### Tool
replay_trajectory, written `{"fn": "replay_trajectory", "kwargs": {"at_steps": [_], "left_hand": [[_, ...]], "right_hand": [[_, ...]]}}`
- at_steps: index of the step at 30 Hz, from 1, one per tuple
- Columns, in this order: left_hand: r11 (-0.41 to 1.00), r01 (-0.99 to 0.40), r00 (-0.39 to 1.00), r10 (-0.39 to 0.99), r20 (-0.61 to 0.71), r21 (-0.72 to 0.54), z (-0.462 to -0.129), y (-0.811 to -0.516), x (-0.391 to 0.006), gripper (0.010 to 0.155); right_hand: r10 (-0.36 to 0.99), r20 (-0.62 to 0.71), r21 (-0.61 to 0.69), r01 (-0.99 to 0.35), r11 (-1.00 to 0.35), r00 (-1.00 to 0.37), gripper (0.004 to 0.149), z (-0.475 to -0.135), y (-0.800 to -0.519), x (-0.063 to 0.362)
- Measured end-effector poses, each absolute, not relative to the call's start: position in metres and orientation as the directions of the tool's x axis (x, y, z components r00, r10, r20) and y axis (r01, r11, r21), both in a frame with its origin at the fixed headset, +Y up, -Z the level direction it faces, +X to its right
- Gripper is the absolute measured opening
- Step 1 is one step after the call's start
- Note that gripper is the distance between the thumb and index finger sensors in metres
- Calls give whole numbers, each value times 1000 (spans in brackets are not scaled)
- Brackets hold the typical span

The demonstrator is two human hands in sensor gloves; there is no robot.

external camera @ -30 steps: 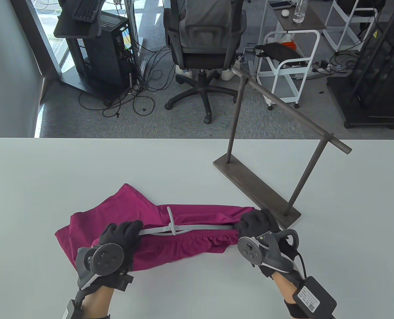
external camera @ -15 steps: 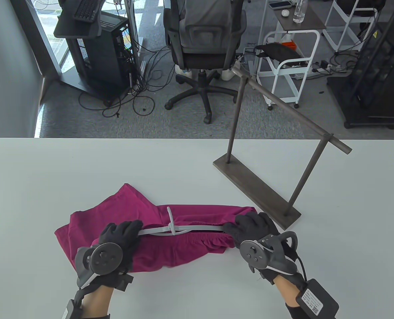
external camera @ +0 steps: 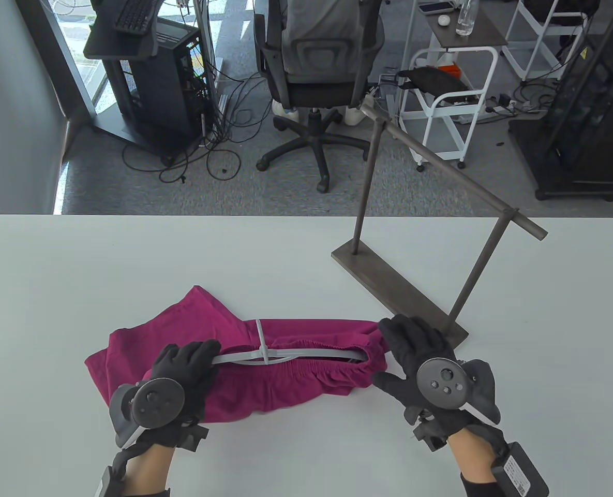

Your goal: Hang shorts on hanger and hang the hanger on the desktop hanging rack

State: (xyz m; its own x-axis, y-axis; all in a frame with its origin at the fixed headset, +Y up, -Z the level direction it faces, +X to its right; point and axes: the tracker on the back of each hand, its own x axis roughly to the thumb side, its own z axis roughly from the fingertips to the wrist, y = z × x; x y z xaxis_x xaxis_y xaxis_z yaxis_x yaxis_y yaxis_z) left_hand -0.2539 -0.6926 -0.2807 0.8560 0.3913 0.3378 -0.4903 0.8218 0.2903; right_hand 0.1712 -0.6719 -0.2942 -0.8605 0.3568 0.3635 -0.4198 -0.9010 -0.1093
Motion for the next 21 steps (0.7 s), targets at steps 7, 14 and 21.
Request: {"fn": "replay_trajectory", "kwargs": {"at_steps": [7, 14, 21], "left_hand": [[805, -524, 834, 420, 357, 278, -281, -694, -253, 53], [814, -524, 829, 417, 373, 253, -281, -696, -254, 53], [822, -527, 830, 442, 340, 217, -285, -705, -261, 53]], "right_hand": [[398, 343, 33, -413, -910, -851, 88, -311, -702, 156], [410, 343, 64, -415, -908, -845, 61, -316, -718, 146], [515, 351, 154, -494, -856, -782, 55, -317, -723, 142]]}}
